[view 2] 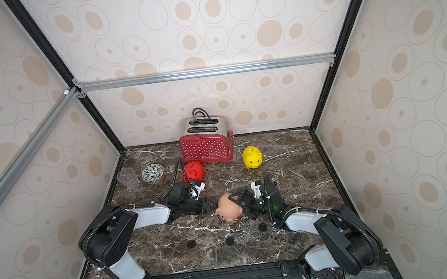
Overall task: Close piggy banks
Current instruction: Turn over the piggy bank at the center of the board.
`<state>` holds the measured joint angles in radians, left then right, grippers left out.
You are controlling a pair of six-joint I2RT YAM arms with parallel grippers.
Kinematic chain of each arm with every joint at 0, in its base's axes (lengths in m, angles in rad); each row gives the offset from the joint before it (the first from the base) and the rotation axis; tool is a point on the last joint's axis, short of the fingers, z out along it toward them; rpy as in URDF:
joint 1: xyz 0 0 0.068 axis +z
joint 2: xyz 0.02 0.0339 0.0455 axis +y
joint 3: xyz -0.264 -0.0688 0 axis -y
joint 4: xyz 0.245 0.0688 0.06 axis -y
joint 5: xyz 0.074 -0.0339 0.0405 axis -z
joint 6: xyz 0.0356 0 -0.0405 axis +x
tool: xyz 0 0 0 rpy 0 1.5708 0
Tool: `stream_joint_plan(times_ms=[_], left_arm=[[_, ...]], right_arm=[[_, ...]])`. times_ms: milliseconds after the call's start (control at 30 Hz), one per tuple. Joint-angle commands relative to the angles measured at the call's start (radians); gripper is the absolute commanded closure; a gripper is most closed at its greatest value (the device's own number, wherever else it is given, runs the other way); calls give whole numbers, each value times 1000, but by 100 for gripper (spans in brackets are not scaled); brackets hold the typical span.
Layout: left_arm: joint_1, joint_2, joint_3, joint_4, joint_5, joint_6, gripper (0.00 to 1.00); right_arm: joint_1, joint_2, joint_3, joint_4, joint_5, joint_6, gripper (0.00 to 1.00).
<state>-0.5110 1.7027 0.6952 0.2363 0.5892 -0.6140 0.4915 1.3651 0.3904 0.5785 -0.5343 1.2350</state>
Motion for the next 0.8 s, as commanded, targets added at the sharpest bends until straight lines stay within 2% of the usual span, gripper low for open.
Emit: stream_joint_plan(times_ms=[0, 167, 433, 767], left_arm=[[-2, -22, -62, -237, -109, -8, 41], [-1, -163, -60, -328, -159, -5, 41], [2, -293, -18, -460, -207, 19, 42], [4, -365, -2, -441, -118, -18, 40]], right_arm=[[6, -13, 27, -30, -32, -28, 0], [6, -4, 33, -45, -35, -45, 0], [7, 20, 64, -50, -55, -56, 0], [7, 0, 147, -209, -60, -160, 0]])
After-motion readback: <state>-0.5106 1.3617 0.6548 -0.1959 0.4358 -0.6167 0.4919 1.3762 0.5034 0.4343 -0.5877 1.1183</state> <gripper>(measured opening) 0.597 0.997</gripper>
